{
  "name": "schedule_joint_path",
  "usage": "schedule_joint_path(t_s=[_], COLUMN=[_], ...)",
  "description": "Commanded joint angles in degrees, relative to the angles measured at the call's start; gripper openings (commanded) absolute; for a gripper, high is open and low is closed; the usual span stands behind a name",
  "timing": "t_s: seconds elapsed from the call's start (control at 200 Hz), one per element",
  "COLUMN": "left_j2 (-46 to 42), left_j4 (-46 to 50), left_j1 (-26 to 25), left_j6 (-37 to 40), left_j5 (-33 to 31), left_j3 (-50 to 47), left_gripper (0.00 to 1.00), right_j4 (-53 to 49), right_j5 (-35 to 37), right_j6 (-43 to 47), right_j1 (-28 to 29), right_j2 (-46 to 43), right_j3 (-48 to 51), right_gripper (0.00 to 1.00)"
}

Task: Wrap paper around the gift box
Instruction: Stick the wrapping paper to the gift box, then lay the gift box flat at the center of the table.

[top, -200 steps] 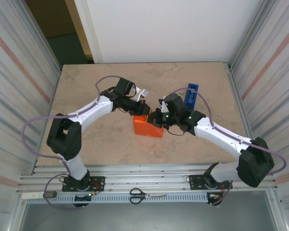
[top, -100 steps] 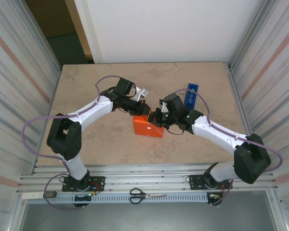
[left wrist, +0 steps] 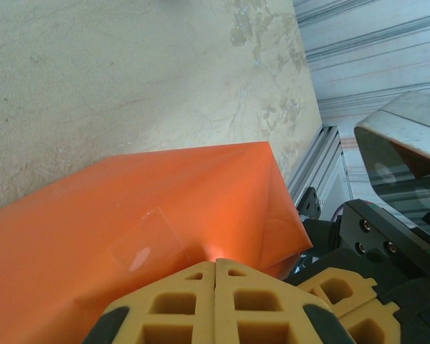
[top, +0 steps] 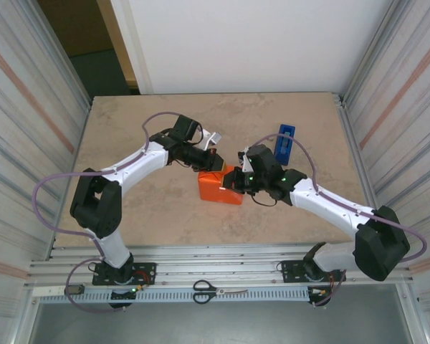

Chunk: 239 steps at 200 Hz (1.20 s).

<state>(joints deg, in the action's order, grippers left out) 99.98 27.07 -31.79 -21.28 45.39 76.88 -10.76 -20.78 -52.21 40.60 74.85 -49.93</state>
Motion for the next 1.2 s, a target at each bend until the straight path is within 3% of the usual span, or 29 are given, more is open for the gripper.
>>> schedule_joint_path(t_s=[0.0, 0.11, 0.286, 0.351, 0.486, 0.506, 0.526, 0.556, 0.732, 0.902, 1.072, 1.192], left_j2=[1.40, -0.20, -4.05, -6.40, -15.09, -16.54, -17.98, -19.96, -28.80, -29.83, -23.16, -17.89], left_j4=[5.23, 5.61, 2.92, 0.89, -4.94, -5.86, -6.91, -8.93, -19.21, -31.61, -34.71, -34.47], left_j1=[-1.52, -0.79, 1.39, 2.52, 5.72, 6.33, 6.98, 7.98, 13.47, 11.35, 6.52, 6.39], left_j6=[-0.28, -0.26, -0.93, -0.99, 0.89, 1.43, 1.95, 2.64, 6.32, 9.89, 18.12, 18.34], left_j5=[1.02, 1.51, 1.98, 1.57, -4.99, -6.14, -7.04, -8.39, -7.02, -4.52, -5.75, -4.86], left_j3=[1.06, 4.55, 8.31, 6.99, -4.15, -6.51, -8.93, -12.84, -30.29, -39.86, -39.61, -37.21], left_gripper=[0.00, 0.07, 0.34, 0.37, 0.56, 0.58, 0.59, 0.61, 0.72, 0.75, 0.76, 0.74], right_j4=[-3.73, -2.67, -9.19, -11.19, -5.84, -3.67, -1.00, 2.77, 12.97, 19.55, 23.71, 25.13], right_j5=[2.77, 4.70, 11.64, 15.94, 23.06, 22.52, 21.89, 20.90, 17.52, 10.23, 5.07, 4.65], right_j6=[3.03, 6.74, 15.36, 16.62, 23.97, 25.75, 27.43, 30.02, 42.06, 49.58, 51.85, 52.81], right_j1=[0.64, 0.30, -3.04, -4.64, -5.11, -5.05, -4.96, -4.74, -3.99, -4.91, -5.75, -7.14], right_j2=[-1.08, -7.43, -16.18, -19.17, -25.54, -26.25, -26.78, -27.39, -24.86, -19.67, -11.94, -6.81], right_j3=[0.02, 0.01, 1.04, 3.04, 12.42, 14.45, 16.37, 19.30, 25.40, 27.03, 24.67, 22.73], right_gripper=[0.00, 0.02, 0.35, 0.42, 0.53, 0.58, 0.77, 0.86, 0.86, 0.82, 0.81, 0.81])
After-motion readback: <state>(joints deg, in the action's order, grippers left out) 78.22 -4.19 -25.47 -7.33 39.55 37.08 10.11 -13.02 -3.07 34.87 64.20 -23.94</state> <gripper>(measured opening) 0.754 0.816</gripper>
